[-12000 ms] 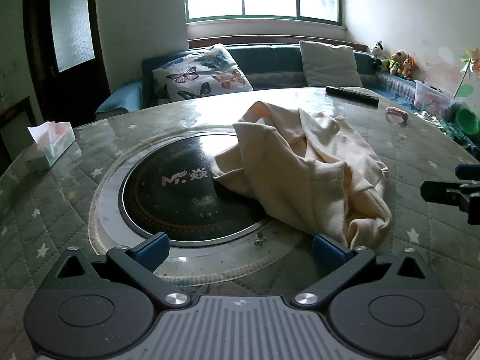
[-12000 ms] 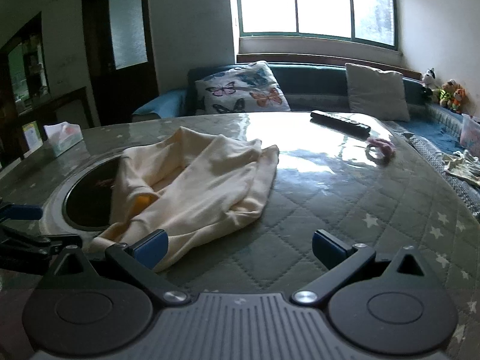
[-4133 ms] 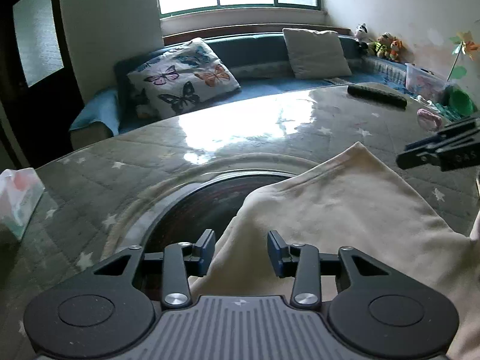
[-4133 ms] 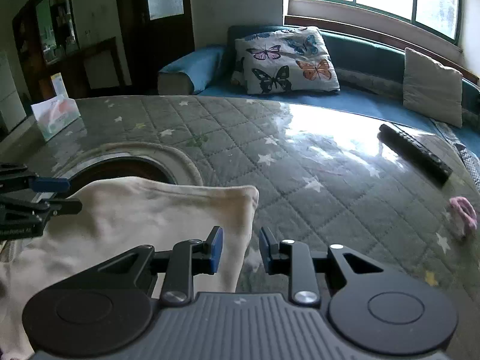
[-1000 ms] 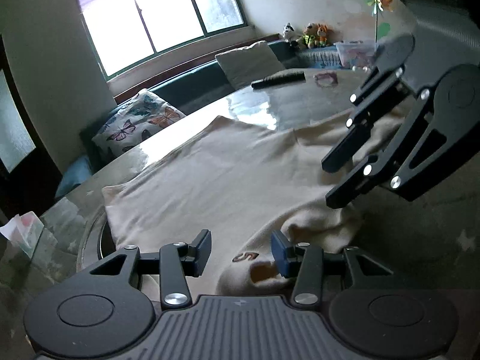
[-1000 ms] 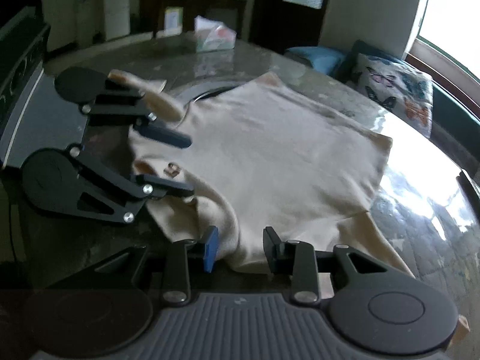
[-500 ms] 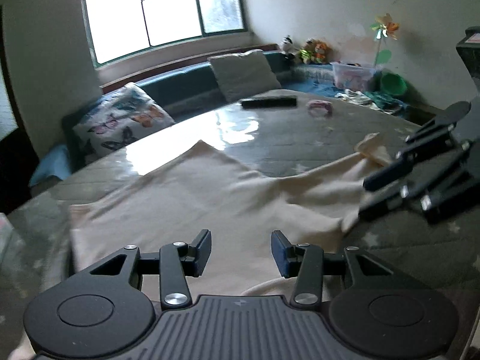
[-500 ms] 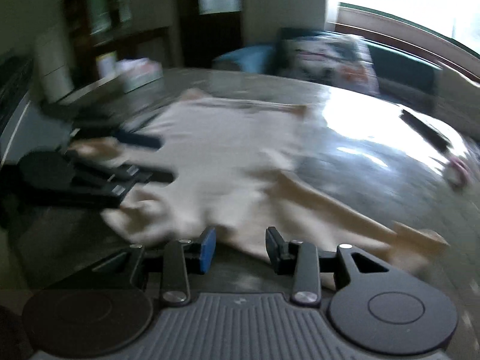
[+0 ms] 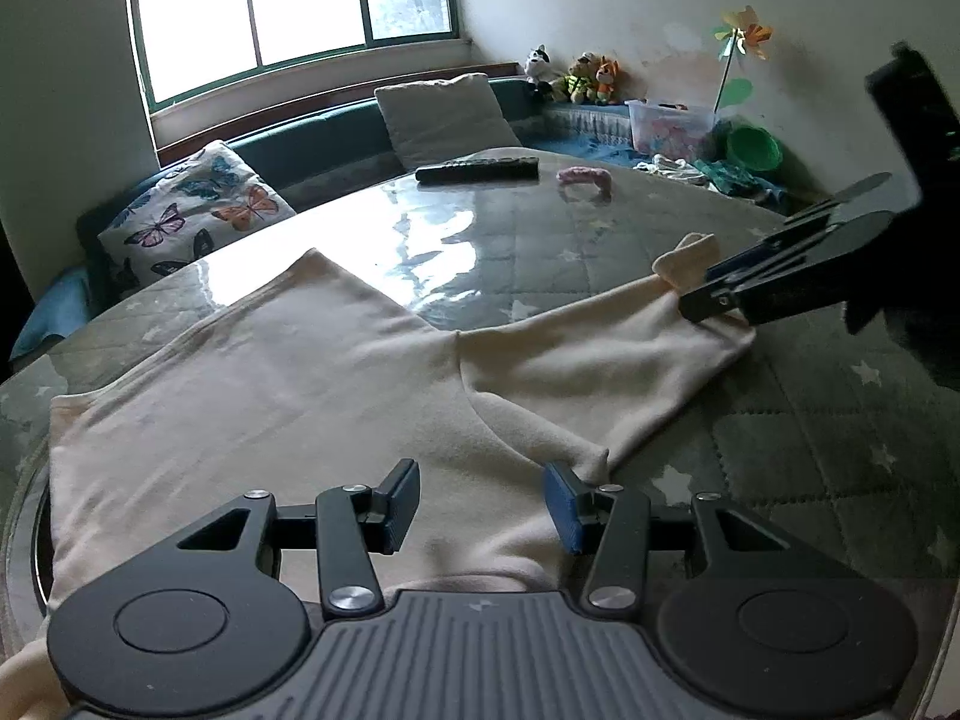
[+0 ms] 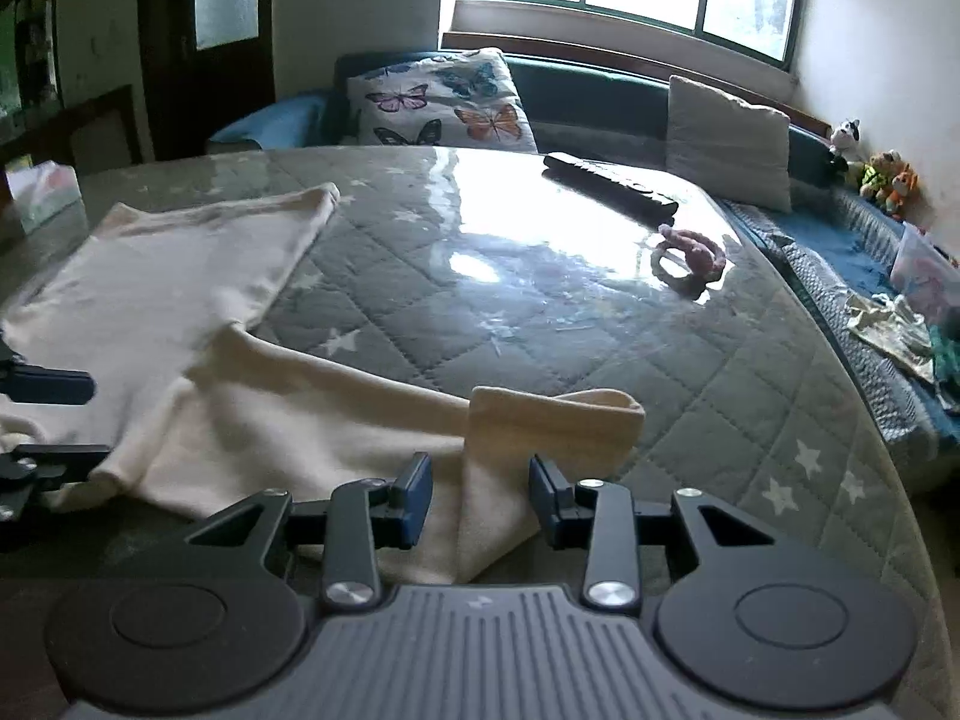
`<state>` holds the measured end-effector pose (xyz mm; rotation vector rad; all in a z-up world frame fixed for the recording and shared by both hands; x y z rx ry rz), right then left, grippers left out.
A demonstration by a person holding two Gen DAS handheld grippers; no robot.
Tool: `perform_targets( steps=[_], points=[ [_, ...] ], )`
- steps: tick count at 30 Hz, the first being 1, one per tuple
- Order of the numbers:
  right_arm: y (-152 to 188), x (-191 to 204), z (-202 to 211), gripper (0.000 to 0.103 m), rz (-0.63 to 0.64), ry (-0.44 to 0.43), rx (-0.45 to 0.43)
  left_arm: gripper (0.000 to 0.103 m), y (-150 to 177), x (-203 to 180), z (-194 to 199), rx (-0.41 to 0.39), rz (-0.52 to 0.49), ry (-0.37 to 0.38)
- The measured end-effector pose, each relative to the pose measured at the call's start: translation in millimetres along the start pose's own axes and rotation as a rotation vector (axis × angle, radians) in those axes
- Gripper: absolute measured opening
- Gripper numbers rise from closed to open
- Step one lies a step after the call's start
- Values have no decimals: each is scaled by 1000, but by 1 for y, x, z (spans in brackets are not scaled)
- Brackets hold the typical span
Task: Fold clothes
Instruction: 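Release the shirt with both grippers, leaving it spread on the table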
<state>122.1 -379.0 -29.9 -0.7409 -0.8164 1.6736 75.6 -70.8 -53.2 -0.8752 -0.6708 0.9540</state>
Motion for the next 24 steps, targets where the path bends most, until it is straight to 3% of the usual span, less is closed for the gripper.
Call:
perform_targets(
  steps=[2,4,14,18,24],
  points=[
    [2,-11,-4,8,-13,41,0,50,1,0,0,4,-5,0],
    [4,-20,-3,3,-40,64,0,50,2,0,0,7,-9,4],
    [12,-66,0,2,-175,182,-3,50,4,-1,2,4,-50,34],
    [16,-84,1,6,-226,229,-8,50,5,-2,3,5,-61,40],
    [-2,-83,11,8,-193,255,-75,50,5,-2,4,6,-66,43]
  ],
)
Point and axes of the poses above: each gripper's, at about its wrist camera, not at the fingertips, and z roughly against the way its jaws point, x to its left, y to its underside, the point moved 4 cm from there along -z, roughly the way its jaws point, and after that the axes turned 10 degrees about -x, right-handed, at the moved point
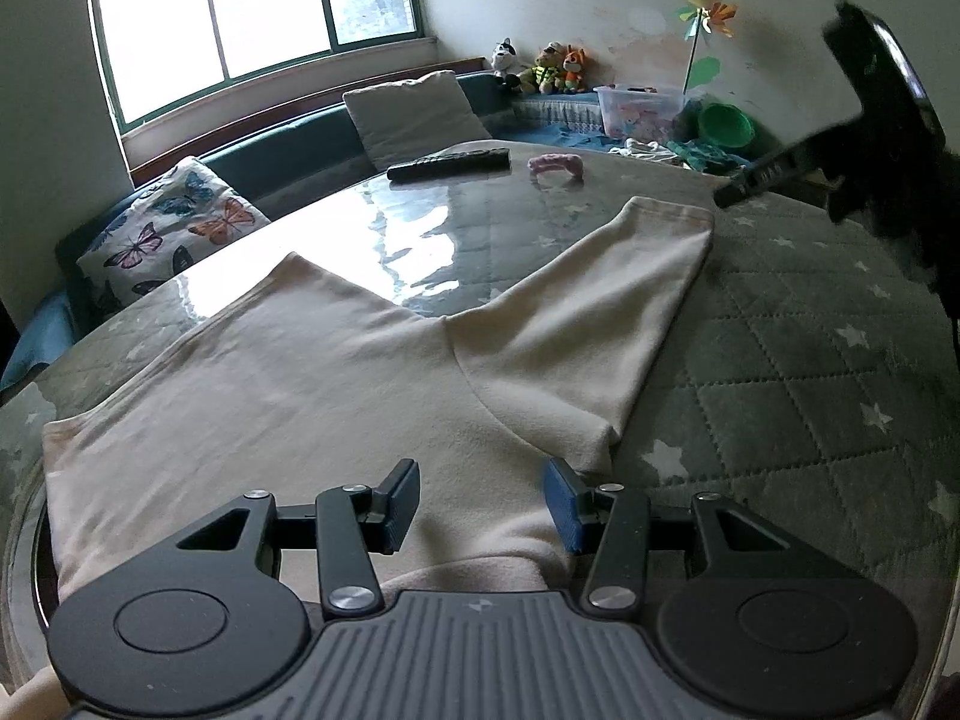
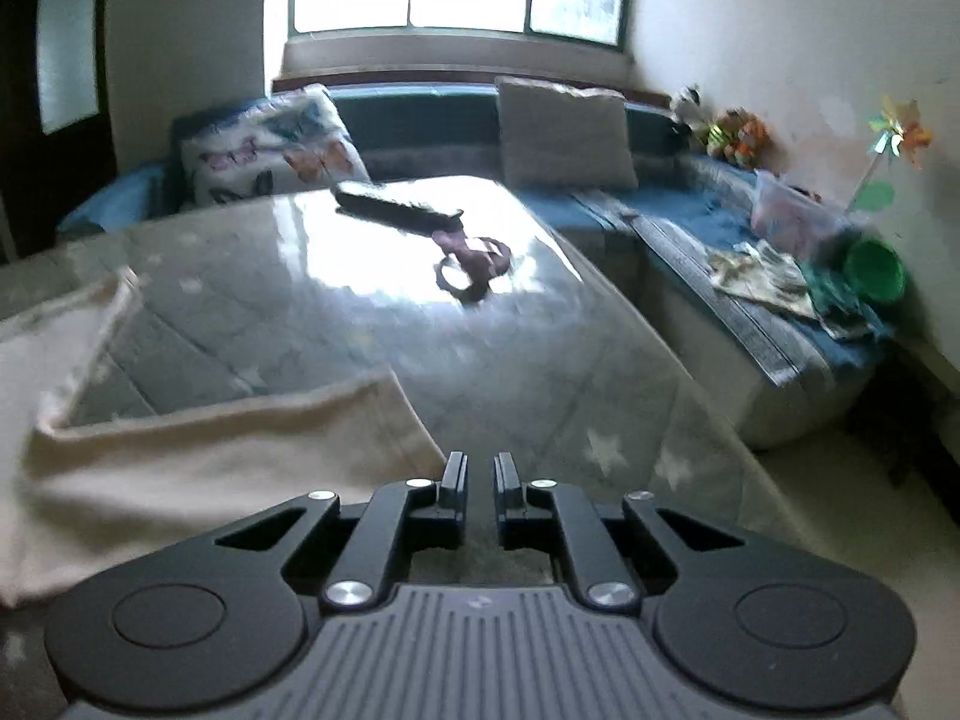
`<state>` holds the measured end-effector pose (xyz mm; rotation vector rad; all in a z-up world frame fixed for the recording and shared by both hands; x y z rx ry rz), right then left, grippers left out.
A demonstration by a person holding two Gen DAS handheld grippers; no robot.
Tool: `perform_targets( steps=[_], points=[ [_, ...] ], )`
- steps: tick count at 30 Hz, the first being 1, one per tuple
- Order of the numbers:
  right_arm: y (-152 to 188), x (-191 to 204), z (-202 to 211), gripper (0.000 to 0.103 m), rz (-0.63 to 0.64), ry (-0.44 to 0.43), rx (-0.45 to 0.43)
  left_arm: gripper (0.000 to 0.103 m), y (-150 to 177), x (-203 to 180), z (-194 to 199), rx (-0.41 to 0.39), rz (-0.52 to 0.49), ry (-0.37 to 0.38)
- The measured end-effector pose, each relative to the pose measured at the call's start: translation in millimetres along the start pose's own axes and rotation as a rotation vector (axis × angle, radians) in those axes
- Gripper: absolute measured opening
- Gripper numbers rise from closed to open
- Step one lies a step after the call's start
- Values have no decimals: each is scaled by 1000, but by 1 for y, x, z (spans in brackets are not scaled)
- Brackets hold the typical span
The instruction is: Fold clothes
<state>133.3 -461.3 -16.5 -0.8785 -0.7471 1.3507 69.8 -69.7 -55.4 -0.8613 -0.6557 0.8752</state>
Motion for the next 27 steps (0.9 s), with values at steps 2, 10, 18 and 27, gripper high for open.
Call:
perform_targets(
  steps=[2,10,18,27],
  points=[
    [-3,11,-5,9,17,-49,4,50,0,0,0,0,1,0],
    [-13,32,-39,13,29,-116,38,50,1,1,0,-1,19,5],
    [-25,49,-51,16,63,-138,46,57,1,12,16,-28,66,-36],
    [-35,117,-8,28,168,-339,21,59,9,102,79,-63,159,-356]
  ],
)
Point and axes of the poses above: each gripper's, at about its wrist camera, not at the fingertips, and z roughly against the way its jaws point, x to its left, y to its underside, the point moved 4 cm from there along -z, roughly the way its jaws point, and after that the axes turned 10 degrees about -x, right-handed, at the moved point
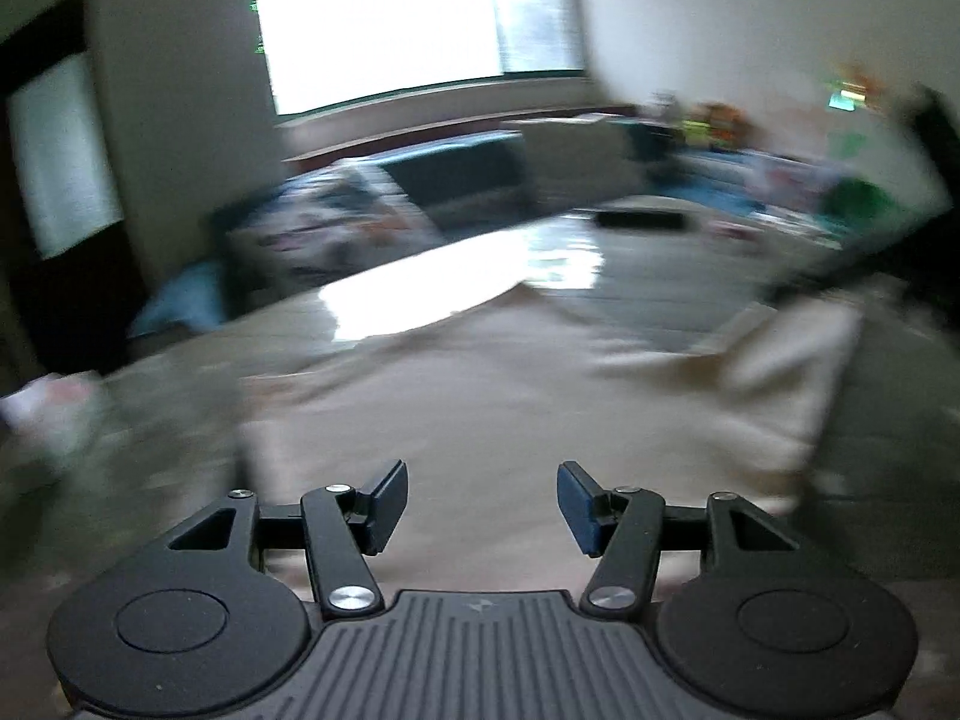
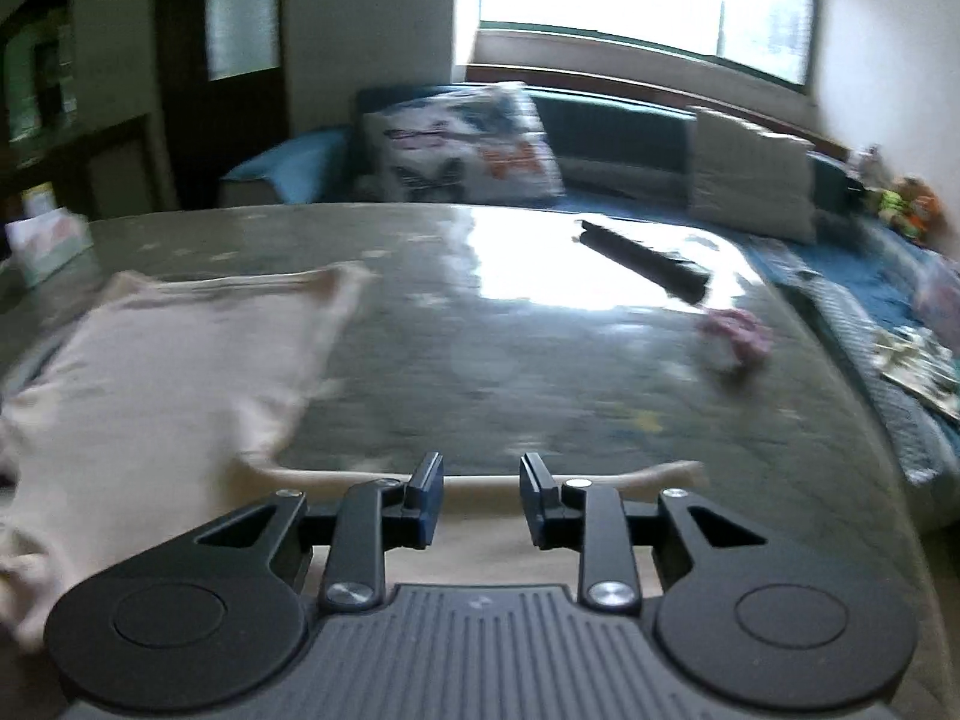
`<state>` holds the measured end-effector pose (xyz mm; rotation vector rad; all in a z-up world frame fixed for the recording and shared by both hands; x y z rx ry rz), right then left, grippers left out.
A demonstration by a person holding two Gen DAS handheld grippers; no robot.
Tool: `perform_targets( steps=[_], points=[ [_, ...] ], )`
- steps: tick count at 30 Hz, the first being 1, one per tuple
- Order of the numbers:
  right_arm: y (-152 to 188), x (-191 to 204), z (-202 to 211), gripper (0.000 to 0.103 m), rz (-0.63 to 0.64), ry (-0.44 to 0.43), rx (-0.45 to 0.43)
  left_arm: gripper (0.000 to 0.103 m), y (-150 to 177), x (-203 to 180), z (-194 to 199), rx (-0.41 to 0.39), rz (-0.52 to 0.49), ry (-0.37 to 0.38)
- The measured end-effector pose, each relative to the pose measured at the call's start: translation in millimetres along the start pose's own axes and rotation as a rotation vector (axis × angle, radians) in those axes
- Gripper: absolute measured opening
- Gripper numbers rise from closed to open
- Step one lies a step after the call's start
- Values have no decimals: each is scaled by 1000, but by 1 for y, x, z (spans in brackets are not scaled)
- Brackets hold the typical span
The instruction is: Fold clothes
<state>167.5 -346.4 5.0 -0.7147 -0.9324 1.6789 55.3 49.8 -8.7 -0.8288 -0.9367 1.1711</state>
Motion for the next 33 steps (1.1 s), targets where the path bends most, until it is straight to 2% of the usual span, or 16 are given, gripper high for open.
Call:
perform_targets(
  steps=[3,7,11,14,17,20,23,26,30,33],
  points=[
    [-5,31,2,28,42,-68,-4,57,7,49,4,45,48,-130],
    [-13,80,2,33,112,-173,-6,57,26,92,10,117,101,-175],
    [-16,123,-2,34,163,-254,4,58,46,125,17,175,130,-204],
    [-16,153,-6,34,199,-302,21,60,59,130,24,176,106,-218],
    [-13,178,-10,34,236,-334,42,58,66,142,33,163,110,-298],
    [-9,199,-13,34,270,-354,68,57,74,168,44,143,185,-388],
    [-4,213,-16,34,290,-364,95,53,79,187,56,135,213,-456],
    [-2,226,-16,34,305,-372,109,53,74,194,68,100,250,-433],
    [-1,241,-14,34,319,-384,123,53,53,170,76,25,226,-251],
    [1,249,-14,34,323,-384,132,53,45,154,64,28,187,-161]
  ],
)
Point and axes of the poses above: each gripper's, at about its wrist camera, not at the fingertips, and z roughly against the way its jaws point, x to its left, y to its underside, the point moved 4 cm from there along -z, roughly the way its jaws point, and after that the axes turned 10 degrees about -x, right-handed, at the moved point
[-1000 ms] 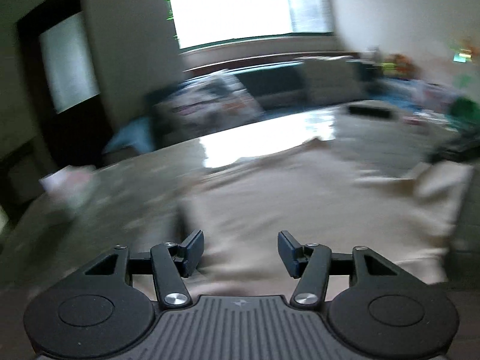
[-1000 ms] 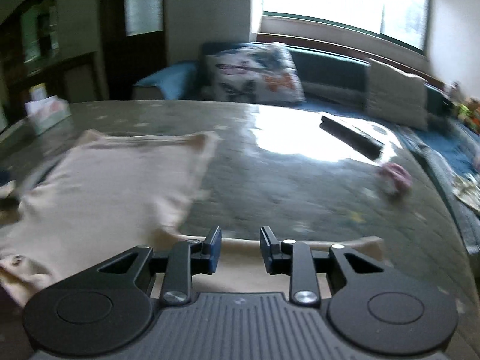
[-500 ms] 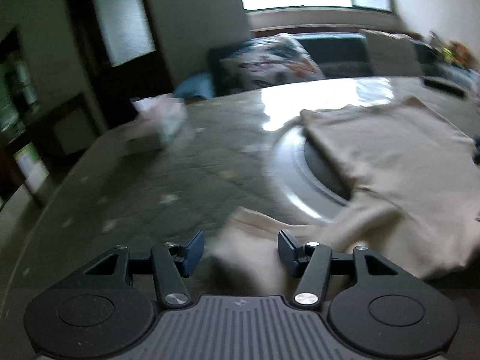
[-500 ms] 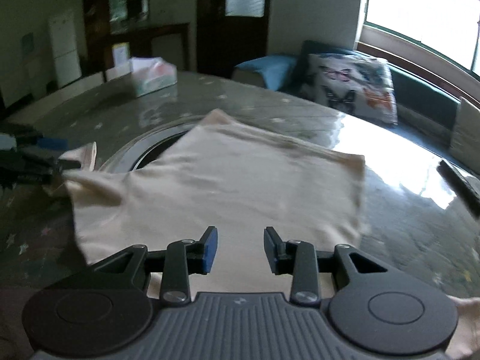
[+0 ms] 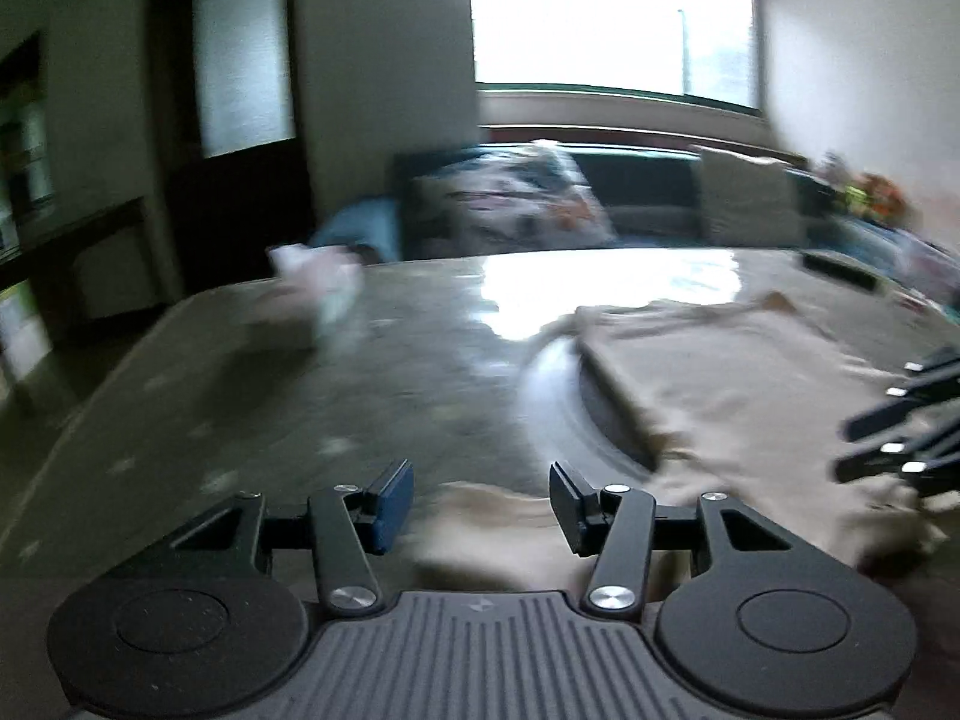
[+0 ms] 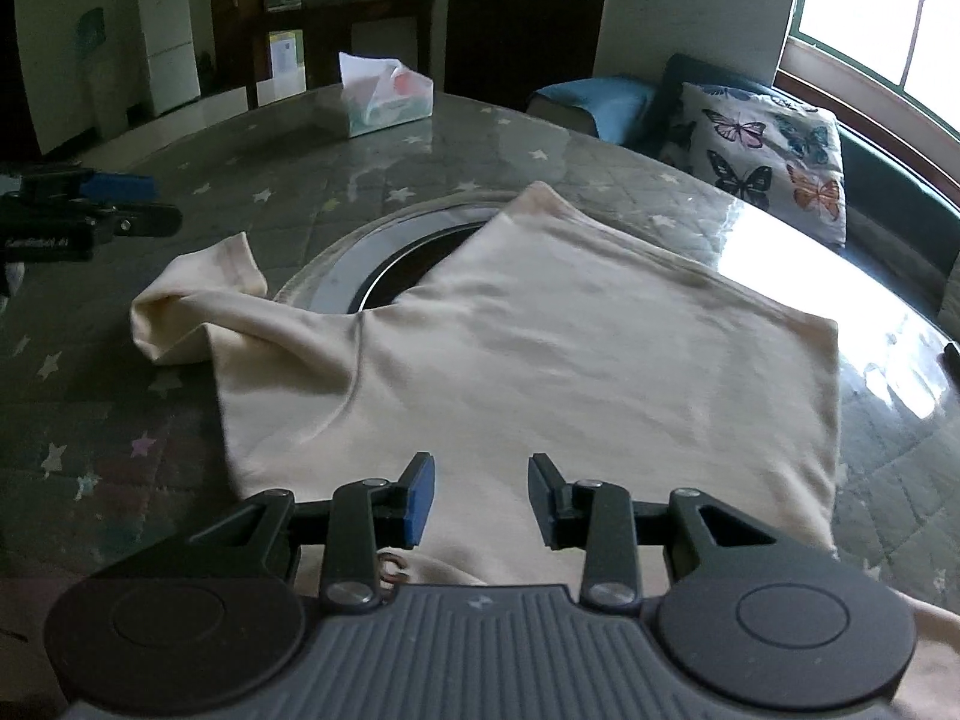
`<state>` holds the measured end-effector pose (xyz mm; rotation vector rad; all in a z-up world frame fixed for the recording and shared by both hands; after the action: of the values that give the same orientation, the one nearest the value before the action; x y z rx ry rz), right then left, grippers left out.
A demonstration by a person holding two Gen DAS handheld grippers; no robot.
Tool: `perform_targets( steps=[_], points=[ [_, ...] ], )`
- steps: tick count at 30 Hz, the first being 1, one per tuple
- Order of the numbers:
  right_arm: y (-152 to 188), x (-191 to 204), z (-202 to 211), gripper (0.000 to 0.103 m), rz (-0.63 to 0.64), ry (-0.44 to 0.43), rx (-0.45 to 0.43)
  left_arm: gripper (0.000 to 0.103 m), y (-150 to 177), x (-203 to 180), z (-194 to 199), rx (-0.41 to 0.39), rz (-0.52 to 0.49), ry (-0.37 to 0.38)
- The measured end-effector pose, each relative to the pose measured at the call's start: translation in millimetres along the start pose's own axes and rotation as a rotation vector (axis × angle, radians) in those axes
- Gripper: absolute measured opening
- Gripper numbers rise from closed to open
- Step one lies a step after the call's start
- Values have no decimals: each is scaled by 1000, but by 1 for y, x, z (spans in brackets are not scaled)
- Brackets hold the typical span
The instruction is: Fold clothes
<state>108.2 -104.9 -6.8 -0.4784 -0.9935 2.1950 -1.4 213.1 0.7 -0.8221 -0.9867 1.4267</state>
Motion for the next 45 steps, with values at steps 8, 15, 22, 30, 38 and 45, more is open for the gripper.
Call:
perform_targets(
  steps=[8,15,22,30,38,45],
  points=[
    [0,13,1,35,1,6,14,55,11,-23,-30,84,-60,72],
    [-2,21,3,35,16,10,13,25,22,-14,-41,120,-40,69],
    [-15,29,1,35,60,-2,-3,5,19,31,-25,23,91,-43],
    [-25,53,-10,35,98,-98,-9,5,31,86,26,-83,291,-174],
    [-22,91,-31,35,140,-241,17,5,48,91,16,-7,264,-209],
    [-25,95,-32,36,142,-263,8,5,9,92,18,-164,204,-191]
  ],
)
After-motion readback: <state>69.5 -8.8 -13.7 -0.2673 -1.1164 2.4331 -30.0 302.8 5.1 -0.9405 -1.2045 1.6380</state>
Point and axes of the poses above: each gripper's, at about its wrist camera, not at the fingertips, and z roughly against the way its jaws point, x to its left, y to its underside, the point moved 4 cm from there along -z, roughly the way its jaws point, and after that the axes turned 10 degrees about -x, right-handed, at the moved point
